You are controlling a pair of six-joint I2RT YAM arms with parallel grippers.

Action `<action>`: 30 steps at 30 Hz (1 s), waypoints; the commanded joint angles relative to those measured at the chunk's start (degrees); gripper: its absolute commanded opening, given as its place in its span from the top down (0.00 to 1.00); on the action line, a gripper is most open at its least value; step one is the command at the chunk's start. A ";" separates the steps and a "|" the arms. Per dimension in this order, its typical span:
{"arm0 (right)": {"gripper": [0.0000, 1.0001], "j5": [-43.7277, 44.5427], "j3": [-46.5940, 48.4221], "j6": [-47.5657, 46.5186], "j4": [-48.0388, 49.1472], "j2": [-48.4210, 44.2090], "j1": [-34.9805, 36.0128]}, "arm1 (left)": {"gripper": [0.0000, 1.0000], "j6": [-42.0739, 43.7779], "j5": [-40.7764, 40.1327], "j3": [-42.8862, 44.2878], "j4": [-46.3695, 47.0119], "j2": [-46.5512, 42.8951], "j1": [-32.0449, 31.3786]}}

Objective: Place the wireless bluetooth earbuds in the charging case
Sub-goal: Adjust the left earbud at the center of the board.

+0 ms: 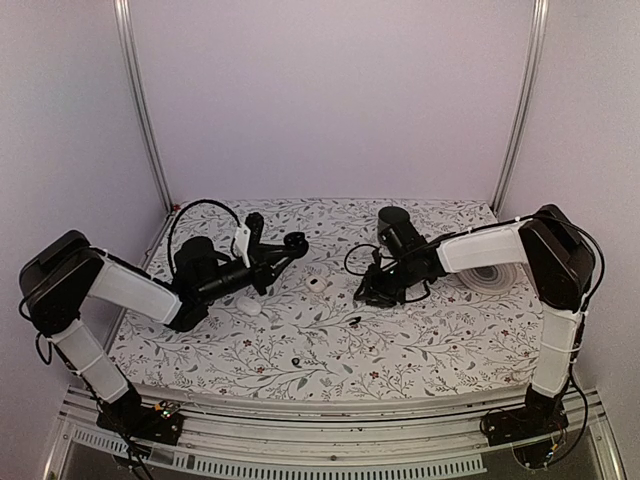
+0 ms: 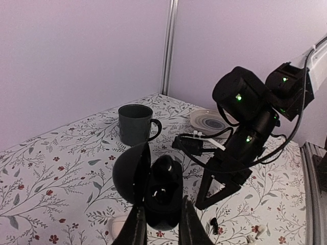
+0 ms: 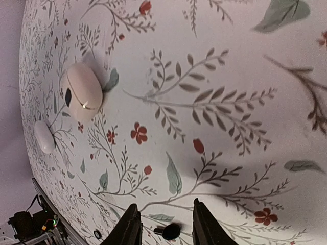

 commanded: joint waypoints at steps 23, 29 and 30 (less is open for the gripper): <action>0.70 1.38 -5.28 -32.66 0.43 -7.37 0.58 | 1.00 -2.03 6.28 11.46 -5.27 7.91 1.03; 0.66 -3.43 -5.59 -34.32 7.36 -3.81 0.52 | 1.00 -3.02 6.27 8.93 -5.92 5.30 1.05; 0.65 -3.58 -5.27 -33.94 8.67 -3.18 0.53 | 1.00 -3.02 6.48 8.71 -6.27 4.74 1.07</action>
